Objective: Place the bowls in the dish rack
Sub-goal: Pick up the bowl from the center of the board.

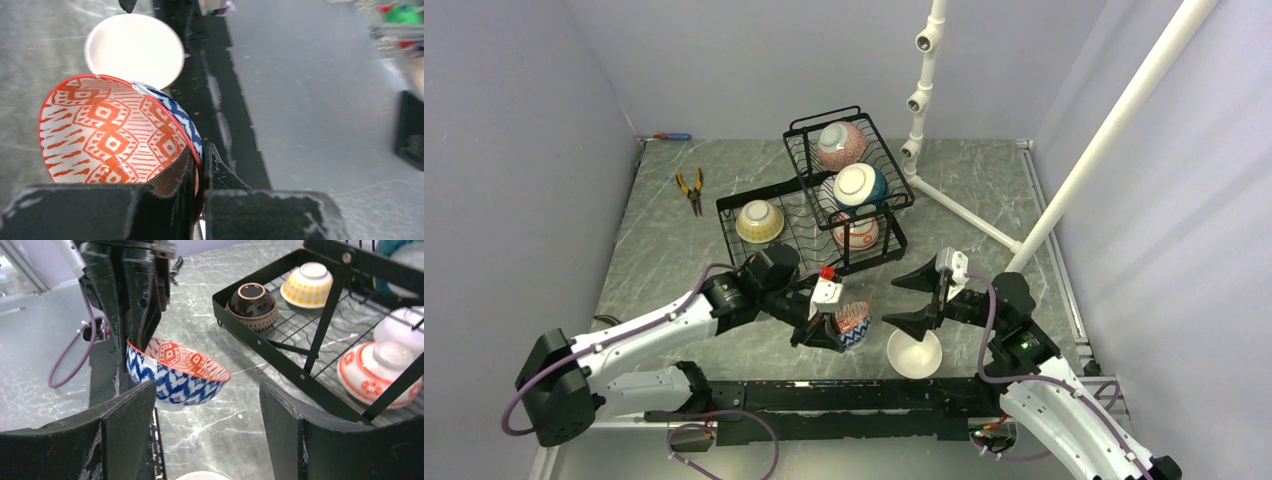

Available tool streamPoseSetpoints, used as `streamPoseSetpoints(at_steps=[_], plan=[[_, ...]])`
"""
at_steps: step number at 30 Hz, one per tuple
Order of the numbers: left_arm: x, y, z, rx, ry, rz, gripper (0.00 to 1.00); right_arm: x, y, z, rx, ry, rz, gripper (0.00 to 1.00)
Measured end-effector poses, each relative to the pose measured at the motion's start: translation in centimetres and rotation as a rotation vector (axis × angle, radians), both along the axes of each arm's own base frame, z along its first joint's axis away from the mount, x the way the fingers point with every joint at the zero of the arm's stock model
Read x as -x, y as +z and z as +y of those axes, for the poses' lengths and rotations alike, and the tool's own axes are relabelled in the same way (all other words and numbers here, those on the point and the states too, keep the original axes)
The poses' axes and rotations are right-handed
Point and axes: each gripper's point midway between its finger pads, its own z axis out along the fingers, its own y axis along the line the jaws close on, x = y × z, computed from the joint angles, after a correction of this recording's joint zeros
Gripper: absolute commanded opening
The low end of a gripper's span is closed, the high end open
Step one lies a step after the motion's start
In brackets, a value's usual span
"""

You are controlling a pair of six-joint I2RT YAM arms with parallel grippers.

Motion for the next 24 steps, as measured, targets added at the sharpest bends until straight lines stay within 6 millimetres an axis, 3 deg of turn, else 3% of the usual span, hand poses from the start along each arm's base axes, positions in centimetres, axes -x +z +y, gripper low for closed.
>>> streamPoseSetpoints(at_steps=[6, 9, 15, 24], plan=[[1.3, 1.1, 0.1, 0.029, -0.144, 0.154, 0.03, 0.5, 0.1, 0.1, 0.033, 0.068, -0.148, 0.82], [1.5, 3.1, 0.1, 0.063, -0.192, 0.15, 0.03, 0.6, -0.2, 0.3, 0.057, 0.101, -0.217, 0.99], [0.7, 6.2, 0.5, 0.111, -0.223, 0.086, 0.03, 1.7, -0.9, 0.9, 0.114, 0.222, -0.4, 1.0], [-0.2, 4.5, 1.9, 0.01, -0.163, 0.058, 0.03, 1.9, -0.2, 2.2, 0.149, 0.303, -0.568, 1.0]])
